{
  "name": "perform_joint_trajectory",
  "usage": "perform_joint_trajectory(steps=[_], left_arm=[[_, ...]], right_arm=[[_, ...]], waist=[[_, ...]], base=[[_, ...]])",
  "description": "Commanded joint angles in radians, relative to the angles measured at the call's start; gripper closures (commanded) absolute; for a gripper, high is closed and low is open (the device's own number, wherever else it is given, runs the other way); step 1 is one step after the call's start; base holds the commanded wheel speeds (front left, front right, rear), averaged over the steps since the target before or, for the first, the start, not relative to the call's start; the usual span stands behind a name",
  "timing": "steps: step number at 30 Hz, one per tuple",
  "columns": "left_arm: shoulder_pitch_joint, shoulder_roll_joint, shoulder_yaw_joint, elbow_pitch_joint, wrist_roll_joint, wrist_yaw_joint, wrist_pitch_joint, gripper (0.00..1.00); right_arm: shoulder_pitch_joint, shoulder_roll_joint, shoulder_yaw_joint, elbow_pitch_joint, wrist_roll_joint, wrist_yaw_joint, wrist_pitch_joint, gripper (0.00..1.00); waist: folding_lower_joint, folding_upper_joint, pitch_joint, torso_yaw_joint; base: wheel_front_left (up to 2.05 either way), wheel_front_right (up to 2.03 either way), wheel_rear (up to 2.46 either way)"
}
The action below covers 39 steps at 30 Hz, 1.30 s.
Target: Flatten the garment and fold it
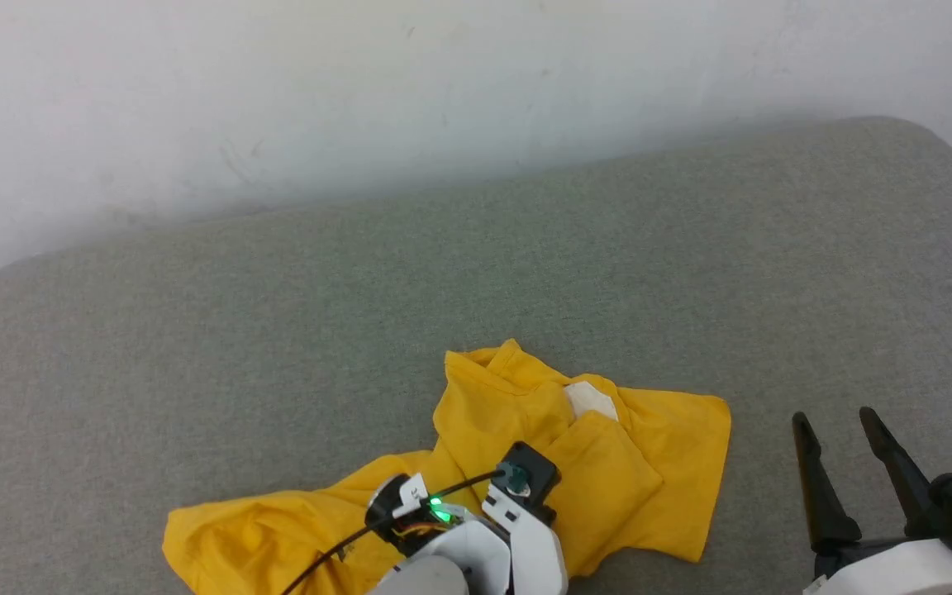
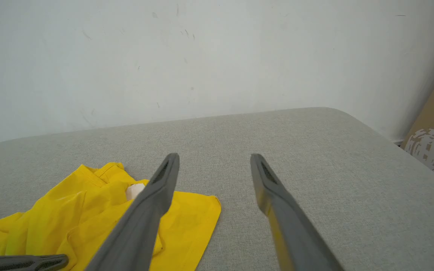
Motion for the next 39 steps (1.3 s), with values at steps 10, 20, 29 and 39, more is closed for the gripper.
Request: perform_joint_trajectory(steps=[10,20,29,39], left_arm=[[-0.044,0.024,0.0,-0.014,0.003,-0.01,-0.011,1.0],[-0.037,0.029,-0.032,-0.064,-0.013,-0.016,0.077,0.0],[-0.085,0.028,-0.064,-0.038,-0.026,-0.041,0.194,0.0],[-0.144,-0.011,-0.067,0.047,-0.027,-0.063,0.178,1.0]], right_arm=[[0.001,0.003,-0.003,0.002,0.008,-0.001,0.0,0.0],[0.011,0.003,0.005,-0.005,0.004,-0.001,0.006,0.0],[0.007,0.003,0.02,-0.004,0.003,-0.001,0.013,0.0],[-0.006,0.003,0.025,0.008,0.019,-0.001,0.004,0.0]], waist=[[0.0,0.0,-0.014,0.028],[0.0,0.0,-0.021,0.034],[0.0,0.0,-0.014,0.009],[0.0,0.0,0.016,-0.022]], base=[[0.0,0.0,0.0],[0.0,0.0,0.0],[0.0,0.0,0.0],[0.0,0.0,0.0]])
